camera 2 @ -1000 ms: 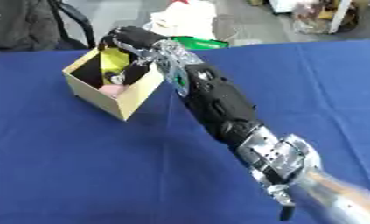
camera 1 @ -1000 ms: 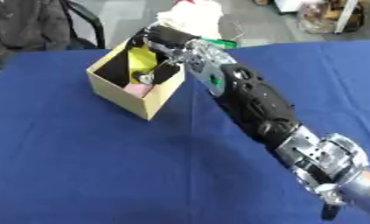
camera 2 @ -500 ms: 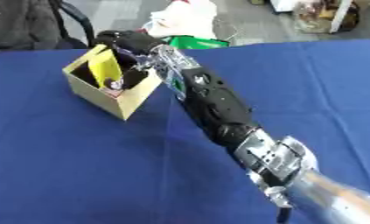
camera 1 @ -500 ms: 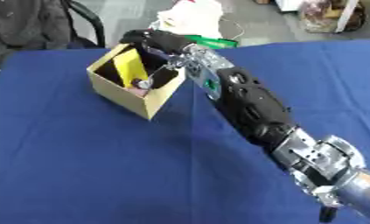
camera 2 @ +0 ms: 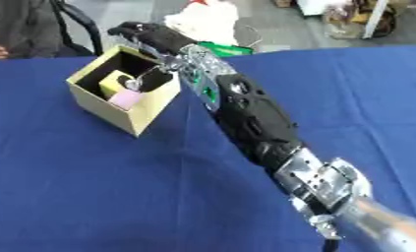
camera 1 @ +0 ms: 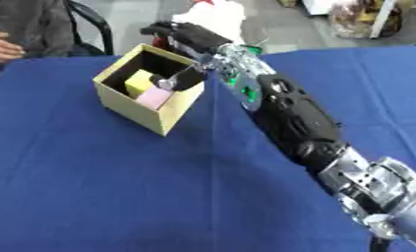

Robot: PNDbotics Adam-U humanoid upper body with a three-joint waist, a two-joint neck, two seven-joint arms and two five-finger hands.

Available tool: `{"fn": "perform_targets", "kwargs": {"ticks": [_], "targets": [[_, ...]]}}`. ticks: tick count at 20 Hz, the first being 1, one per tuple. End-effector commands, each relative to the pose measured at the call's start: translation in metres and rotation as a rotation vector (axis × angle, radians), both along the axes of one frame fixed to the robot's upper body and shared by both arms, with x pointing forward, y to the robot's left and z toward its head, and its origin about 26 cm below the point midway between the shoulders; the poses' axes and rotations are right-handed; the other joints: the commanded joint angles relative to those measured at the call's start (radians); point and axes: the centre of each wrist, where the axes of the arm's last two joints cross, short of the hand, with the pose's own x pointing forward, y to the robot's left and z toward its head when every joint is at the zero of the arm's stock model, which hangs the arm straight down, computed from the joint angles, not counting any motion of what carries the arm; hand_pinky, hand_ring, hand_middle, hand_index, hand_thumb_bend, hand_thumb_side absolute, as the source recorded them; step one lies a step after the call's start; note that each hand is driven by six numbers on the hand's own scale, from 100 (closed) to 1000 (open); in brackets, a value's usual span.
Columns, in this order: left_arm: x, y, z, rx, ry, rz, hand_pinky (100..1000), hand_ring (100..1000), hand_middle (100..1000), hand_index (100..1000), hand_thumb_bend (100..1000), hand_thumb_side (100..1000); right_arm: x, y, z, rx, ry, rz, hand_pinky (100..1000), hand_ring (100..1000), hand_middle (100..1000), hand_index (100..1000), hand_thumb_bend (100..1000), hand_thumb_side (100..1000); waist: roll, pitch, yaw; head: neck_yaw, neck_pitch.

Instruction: Pick up objects on the table and place them in the box.

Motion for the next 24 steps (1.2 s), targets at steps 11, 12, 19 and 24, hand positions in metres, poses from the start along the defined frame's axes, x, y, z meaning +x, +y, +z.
{"fn": "perform_targets", "kwargs": {"ticks": [11,12,19,24], "targets": [[0.0,0.03,-0.006,0.018,0.009,0.151,620,661,649,820,241,646,-0.105,-0.021,0.048,0.469,-0.051,0.278,818,832,865,981,135,384,-0.013,-0.025,-0.183,0.176,0.04],[0.0,0.031,-0.007,0.019,0.012,0.156,620,661,649,818,242,649,-0.112,-0.023,0.046,0.494,-0.045,0.284,816,832,867,979,129,389,-0.014,-0.023,-0.197,0.189,0.04],[-0.001,0.032,-0.009,0.032,0.007,0.165,622,672,660,817,243,655,-0.147,-0.029,0.019,0.63,0.006,0.291,809,829,860,965,100,410,-0.021,-0.008,-0.25,0.265,0.039],[-0.001,0.032,-0.01,0.053,-0.002,0.159,625,678,666,815,241,662,-0.155,-0.034,-0.004,0.737,0.032,0.245,799,824,851,957,100,426,-0.024,0.007,-0.271,0.305,0.046]]}}
